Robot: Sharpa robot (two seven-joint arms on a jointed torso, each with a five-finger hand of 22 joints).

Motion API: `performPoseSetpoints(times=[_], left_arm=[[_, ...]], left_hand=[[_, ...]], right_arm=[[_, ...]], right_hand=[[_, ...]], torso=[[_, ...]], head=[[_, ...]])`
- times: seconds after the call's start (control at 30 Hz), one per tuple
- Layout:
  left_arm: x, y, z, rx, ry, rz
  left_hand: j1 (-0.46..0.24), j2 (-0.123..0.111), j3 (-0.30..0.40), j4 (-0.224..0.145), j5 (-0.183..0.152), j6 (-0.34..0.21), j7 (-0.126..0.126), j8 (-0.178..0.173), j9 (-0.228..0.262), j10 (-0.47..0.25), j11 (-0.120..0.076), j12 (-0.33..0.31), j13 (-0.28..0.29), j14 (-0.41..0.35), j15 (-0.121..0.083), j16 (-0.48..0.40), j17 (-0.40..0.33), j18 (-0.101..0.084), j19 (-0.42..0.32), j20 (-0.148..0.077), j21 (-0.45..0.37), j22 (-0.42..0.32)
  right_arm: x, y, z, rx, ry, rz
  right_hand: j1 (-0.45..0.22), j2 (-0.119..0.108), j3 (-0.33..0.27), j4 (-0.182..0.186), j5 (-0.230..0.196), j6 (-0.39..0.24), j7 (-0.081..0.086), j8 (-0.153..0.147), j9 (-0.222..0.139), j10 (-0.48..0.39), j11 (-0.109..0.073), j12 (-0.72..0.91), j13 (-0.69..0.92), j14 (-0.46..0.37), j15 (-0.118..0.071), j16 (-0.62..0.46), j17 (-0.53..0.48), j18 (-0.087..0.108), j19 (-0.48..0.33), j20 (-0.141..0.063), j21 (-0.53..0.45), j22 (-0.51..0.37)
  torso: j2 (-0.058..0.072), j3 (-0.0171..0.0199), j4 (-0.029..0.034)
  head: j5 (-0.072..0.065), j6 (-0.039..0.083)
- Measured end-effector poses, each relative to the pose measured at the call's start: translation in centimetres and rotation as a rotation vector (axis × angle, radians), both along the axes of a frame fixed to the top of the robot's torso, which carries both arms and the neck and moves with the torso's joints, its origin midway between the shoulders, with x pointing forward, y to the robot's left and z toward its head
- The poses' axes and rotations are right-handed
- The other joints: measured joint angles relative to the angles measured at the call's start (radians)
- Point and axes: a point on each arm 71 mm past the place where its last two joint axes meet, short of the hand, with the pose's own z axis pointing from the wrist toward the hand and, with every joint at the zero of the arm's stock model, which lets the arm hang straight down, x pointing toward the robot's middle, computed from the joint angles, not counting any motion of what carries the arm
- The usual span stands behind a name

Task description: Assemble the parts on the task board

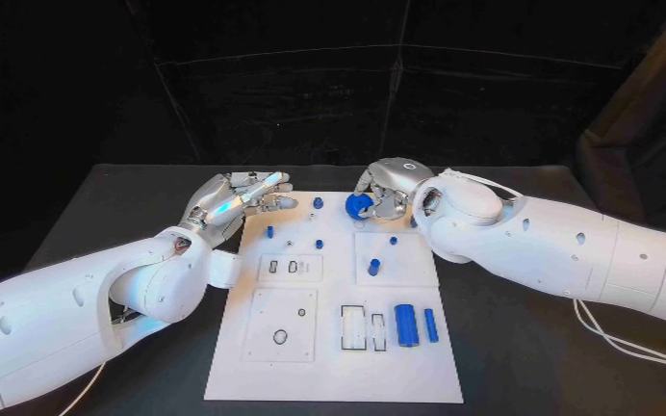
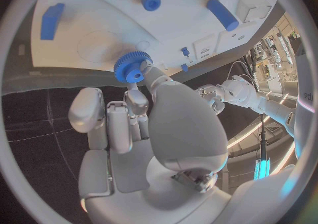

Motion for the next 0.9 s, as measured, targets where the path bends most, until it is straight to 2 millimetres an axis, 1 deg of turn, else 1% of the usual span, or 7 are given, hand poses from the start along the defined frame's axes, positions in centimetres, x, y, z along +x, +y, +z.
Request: performPoseSetpoints(times=[0.13,0.23,0.3,0.43,0.57,0.77,0.9], left_arm=[[0.0,-0.2,0.0,-0.003,-0.003,-0.005],[-0.1,-0.3,0.1,-0.008,-0.008,-0.007],[-0.1,-0.4,0.1,-0.01,-0.012,-0.009],[-0.1,-0.5,0.2,-0.014,-0.019,-0.009],[0.0,-0.6,0.2,-0.016,-0.023,-0.008],[0.1,-0.5,0.2,-0.016,-0.026,-0.005],[0.2,-0.4,0.1,-0.015,-0.027,-0.002]], left_hand=[[0.0,0.0,0.0,0.0,0.0,0.0,0.0,0.0,0.0,0.0,0.0,0.0,0.0,0.0,0.0,0.0,0.0,0.0,0.0,0.0,0.0,0.0],[0.0,0.0,0.0,0.0,0.0,0.0,0.0,0.0,0.0,0.0,0.0,0.0,0.0,0.0,0.0,0.0,0.0,0.0,0.0,0.0,0.0,0.0],[0.0,0.0,0.0,0.0,0.0,0.0,0.0,0.0,0.0,0.004,0.004,0.0,0.0,0.0,0.0,0.0,0.001,0.0,0.0,0.0,0.0,0.0],[0.0,0.0,0.0,0.0,0.0,0.0,0.0,0.0,0.0,0.004,0.004,0.0,0.0,0.0,0.0,0.0,0.001,0.0,0.0,0.0,0.0,0.0],[0.0,0.0,0.003,-0.003,0.0,0.0,0.0,0.0,0.0,0.004,0.004,0.0,0.0,0.0,0.0,0.0,0.001,0.0,0.0,0.0,0.0,0.0],[0.0,0.0,0.003,-0.003,0.0,0.0,0.0,0.0,0.0,0.004,0.004,0.0,0.0,0.0,0.0,0.0,0.001,0.0,0.0,0.0,0.0,0.0],[0.0,0.0,0.003,-0.003,0.0,0.0,0.0,0.0,0.0,0.004,0.004,0.0,0.0,0.0,0.0,0.0,0.001,0.0,0.0,0.0,0.0,0.0]], right_arm=[[-0.1,2.2,0.2,0.021,-0.023,0.038],[-0.1,4.0,0.3,0.034,-0.034,0.064],[0.0,5.1,0.3,0.039,-0.038,0.08],[0.1,6.6,0.3,0.043,-0.04,0.102],[0.5,7.3,0.1,0.039,-0.039,0.104],[0.8,8.0,-0.2,0.029,-0.031,0.111],[0.8,8.4,-0.4,0.02,-0.021,0.12]], right_hand=[[-0.016,-0.011,0.041,0.015,0.015,0.0,0.0,-0.011,0.0,0.002,0.002,0.0,0.003,0.0,0.0,0.0,0.0,0.0,0.004,-0.004,0.002,0.008],[-0.037,-0.013,0.047,0.016,0.02,0.0,0.0,-0.013,0.0,0.004,0.004,-0.002,0.003,0.0,0.0,0.002,0.0,0.0,0.004,-0.004,0.002,0.01],[-0.037,-0.013,0.049,0.018,0.02,0.0,0.0,-0.014,0.0,0.004,0.004,-0.005,0.002,0.0,0.0,0.002,0.0,0.0,0.004,-0.004,0.002,0.01],[-0.038,-0.015,0.053,0.022,0.021,0.0,0.0,-0.016,0.0,0.003,0.004,-0.005,0.001,0.0,0.0,0.002,0.0,0.0,0.004,-0.004,0.006,0.009],[-0.038,-0.015,0.06,0.022,0.021,0.0,0.0,-0.02,0.0,0.003,0.004,-0.005,0.001,0.0,0.0,0.002,0.0,0.0,0.004,-0.004,0.006,0.009],[-0.041,-0.017,0.062,0.023,0.021,0.0,0.0,-0.022,0.0,0.003,0.004,-0.005,0.001,0.0,0.0,0.002,0.0,0.0,0.007,0.0,0.006,0.01],[-0.047,-0.024,0.062,0.023,0.021,0.0,0.0,-0.026,0.0,0.003,0.004,-0.005,0.001,0.0,0.0,0.002,0.0,0.0,0.007,0.0,0.006,0.012]], torso=[[0.0,-0.0009,0.0016],[0.001,-0.0009,0.0025],[0.001,-0.001,0.0028],[0.001,-0.0012,0.0032],[0.002,-0.0008,0.0032],[0.002,0.0003,0.0025],[0.002,0.0012,0.0013]], head=[[0.0,0.001],[0.004,-0.001],[0.007,-0.002],[0.011,-0.003],[0.016,-0.005],[0.018,-0.007],[0.02,-0.008]])
